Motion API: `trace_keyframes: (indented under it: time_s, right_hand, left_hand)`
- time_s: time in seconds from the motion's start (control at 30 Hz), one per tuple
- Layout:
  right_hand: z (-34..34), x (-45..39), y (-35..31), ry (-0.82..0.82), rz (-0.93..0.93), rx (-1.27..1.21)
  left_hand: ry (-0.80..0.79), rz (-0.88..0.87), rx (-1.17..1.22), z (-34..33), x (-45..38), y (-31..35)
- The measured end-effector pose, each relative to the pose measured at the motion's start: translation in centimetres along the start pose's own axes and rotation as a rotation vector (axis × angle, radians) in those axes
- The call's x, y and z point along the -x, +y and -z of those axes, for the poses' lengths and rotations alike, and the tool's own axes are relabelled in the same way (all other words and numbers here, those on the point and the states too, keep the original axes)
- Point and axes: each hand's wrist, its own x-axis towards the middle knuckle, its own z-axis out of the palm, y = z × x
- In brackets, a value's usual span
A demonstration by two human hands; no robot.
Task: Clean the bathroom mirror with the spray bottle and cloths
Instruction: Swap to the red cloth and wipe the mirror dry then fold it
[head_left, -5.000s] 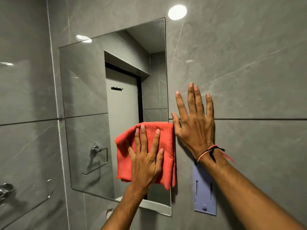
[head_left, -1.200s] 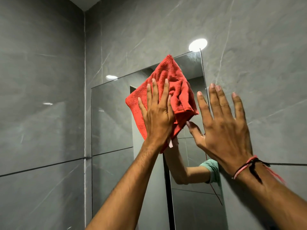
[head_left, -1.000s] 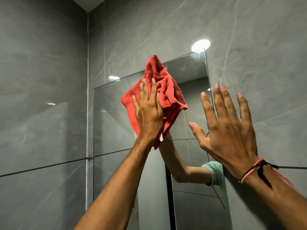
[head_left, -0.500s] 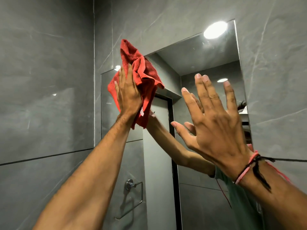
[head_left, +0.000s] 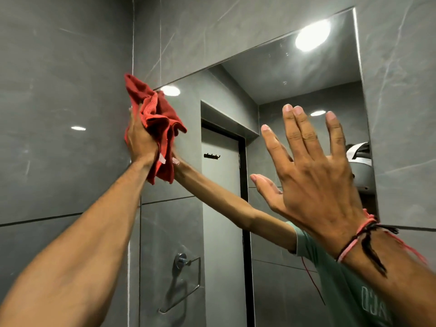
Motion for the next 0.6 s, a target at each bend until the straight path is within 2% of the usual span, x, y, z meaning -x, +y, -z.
trace_keyframes:
  time_s: [0.1, 0.2, 0.3, 0.37, 0.47, 0.6]
  right_hand:
    - [0.1, 0.0, 0.0, -0.031, 0.013, 0.019]
    - [0.1, 0.0, -0.1, -0.047, 0.013, -0.002]
    - [0.1, 0.0, -0.1, -0.048, 0.016, -0.03]
    - [0.2, 0.0, -0.1, -0.053, 0.015, -0.045]
    - [0.3, 0.0, -0.1, -0.068, 0.013, -0.061]
    - [0.5, 0.2, 0.0, -0.067, 0.013, -0.081]
  left_hand:
    - [0.013, -0.007, -0.032, 0.2, 0.3, 0.2]
    - [-0.003, 0.025, 0.092, 0.7, 2.1, 0.6]
    - [-0.088, -0.131, 0.049, 1.3, 5.1, 0.9]
    - [-0.114, -0.185, -0.109, 1.5, 7.4, 1.0]
    - [-0.14, -0.123, -0.222, 1.6, 11.1, 0.7]
    - [-0.138, -0.068, -0.071, 3.4, 15.6, 0.4]
